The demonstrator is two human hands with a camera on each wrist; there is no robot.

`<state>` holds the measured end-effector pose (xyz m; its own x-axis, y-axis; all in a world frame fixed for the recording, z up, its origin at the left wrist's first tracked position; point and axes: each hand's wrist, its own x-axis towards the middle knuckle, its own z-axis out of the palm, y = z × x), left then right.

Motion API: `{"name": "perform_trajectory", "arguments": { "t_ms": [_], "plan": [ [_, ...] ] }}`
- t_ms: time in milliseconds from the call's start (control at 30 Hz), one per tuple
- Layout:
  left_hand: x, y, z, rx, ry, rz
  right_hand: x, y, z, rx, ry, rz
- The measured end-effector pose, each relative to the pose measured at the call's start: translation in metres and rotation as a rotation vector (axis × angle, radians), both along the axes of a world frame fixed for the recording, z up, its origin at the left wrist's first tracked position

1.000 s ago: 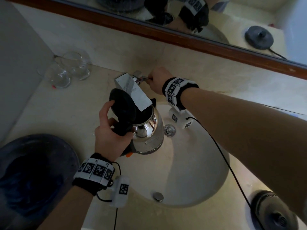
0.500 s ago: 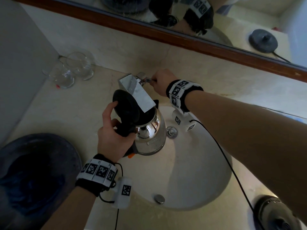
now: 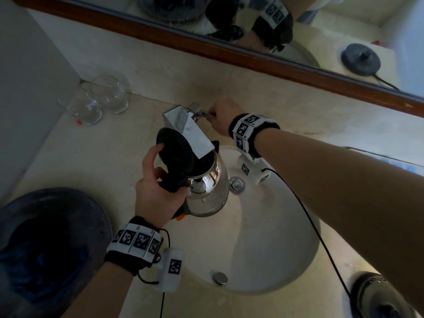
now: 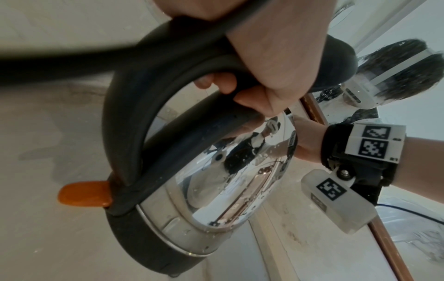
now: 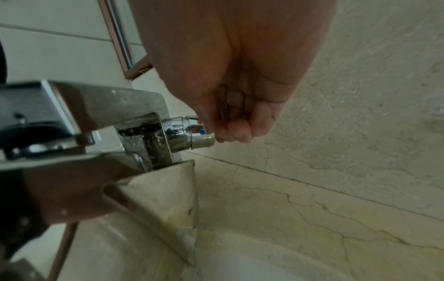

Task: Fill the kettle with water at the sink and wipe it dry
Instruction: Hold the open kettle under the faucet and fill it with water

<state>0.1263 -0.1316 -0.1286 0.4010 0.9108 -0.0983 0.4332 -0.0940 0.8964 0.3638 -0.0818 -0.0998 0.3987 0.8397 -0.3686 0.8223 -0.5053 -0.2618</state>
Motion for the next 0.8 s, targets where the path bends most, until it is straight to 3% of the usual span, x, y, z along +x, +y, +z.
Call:
{"name": "perform_trajectory", "arguments": {
  "t_ms": [800],
  "plan": [
    [-0.0007,0.0008,0.0009,0.046,0.002,-0.014,-0.0005,-0.0019,0.001,0.015,0.008,-0.006]
  ]
}}
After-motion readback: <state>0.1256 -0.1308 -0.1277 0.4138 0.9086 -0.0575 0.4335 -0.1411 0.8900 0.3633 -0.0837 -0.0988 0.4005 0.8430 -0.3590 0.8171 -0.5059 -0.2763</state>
